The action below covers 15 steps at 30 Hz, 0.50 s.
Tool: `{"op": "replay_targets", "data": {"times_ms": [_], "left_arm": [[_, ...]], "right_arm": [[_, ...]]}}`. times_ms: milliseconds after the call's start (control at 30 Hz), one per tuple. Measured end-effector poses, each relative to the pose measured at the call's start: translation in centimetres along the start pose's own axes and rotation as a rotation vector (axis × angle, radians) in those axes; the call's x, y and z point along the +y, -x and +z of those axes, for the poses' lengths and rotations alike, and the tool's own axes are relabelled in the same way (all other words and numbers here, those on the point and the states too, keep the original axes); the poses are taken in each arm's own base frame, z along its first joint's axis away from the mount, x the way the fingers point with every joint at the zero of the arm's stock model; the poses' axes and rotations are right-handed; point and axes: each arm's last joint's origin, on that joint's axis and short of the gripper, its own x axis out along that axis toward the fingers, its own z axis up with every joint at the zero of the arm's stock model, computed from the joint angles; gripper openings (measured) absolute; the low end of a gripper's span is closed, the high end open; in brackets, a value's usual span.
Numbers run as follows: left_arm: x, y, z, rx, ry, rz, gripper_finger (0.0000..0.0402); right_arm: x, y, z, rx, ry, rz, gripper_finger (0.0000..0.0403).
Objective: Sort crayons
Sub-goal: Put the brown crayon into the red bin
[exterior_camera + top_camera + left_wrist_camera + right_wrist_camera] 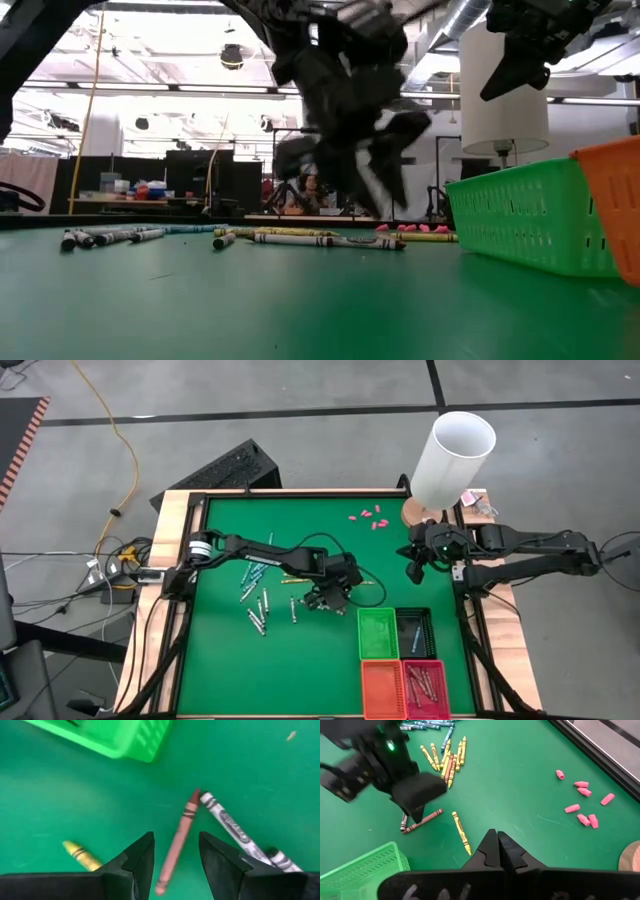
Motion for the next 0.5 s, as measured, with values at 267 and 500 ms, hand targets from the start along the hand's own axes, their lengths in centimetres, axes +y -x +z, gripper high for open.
{"op": "replay_targets", "data": {"times_ms": [267, 500], "left_arm": [[0.1, -1.7, -0.4, 0.021, 0.016, -0.001, 0.0144], [0.2, -1.5, -1.0, 0.029, 0.016, -0.018, 0.0144]], "right_arm": [[0.0, 0.0, -0.1, 0.006, 0.006, -0.003, 0.0], [0.0, 0.0, -0.1, 0.006, 0.009, -0.004, 0.0]]}}
